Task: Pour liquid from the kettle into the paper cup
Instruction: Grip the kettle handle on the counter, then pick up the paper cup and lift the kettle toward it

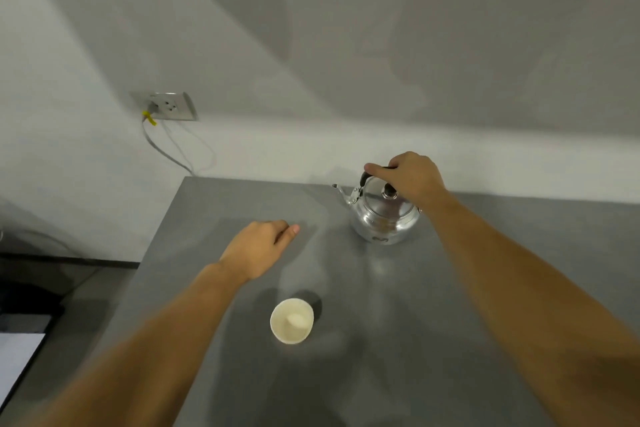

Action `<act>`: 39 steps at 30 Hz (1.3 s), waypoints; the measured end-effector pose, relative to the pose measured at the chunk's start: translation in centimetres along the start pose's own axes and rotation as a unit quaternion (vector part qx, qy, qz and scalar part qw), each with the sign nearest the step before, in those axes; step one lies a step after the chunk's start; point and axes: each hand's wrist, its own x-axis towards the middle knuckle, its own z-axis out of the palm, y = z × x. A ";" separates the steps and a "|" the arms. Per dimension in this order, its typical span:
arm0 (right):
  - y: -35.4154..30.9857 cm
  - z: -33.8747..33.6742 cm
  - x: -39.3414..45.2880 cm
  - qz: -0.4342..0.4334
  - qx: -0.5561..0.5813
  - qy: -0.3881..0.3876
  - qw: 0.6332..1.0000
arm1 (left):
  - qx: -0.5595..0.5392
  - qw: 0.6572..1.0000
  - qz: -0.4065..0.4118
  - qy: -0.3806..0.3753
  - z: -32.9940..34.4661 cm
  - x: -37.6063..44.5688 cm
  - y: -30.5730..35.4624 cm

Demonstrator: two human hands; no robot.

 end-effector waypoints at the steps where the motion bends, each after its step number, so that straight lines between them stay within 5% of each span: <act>1: -0.3 -0.3 -1.1 -0.009 0.000 0.003 1.000 | -0.005 1.000 0.002 0.004 0.2 -1.0 0.0; 16: -2.4 -1.4 -13.7 -0.055 -0.013 0.008 0.998 | -0.265 0.961 -0.072 -0.035 10.3 -13.3 -2.3; 26: -3.6 -1.3 -18.6 -0.093 -0.042 -0.024 0.994 | -0.284 0.952 -0.106 0.038 12.2 -13.3 -0.8; 39: -6.6 0.8 -21.0 -0.189 -0.214 -0.029 0.958 | -0.323 0.938 -0.116 0.046 12.5 -13.7 -0.4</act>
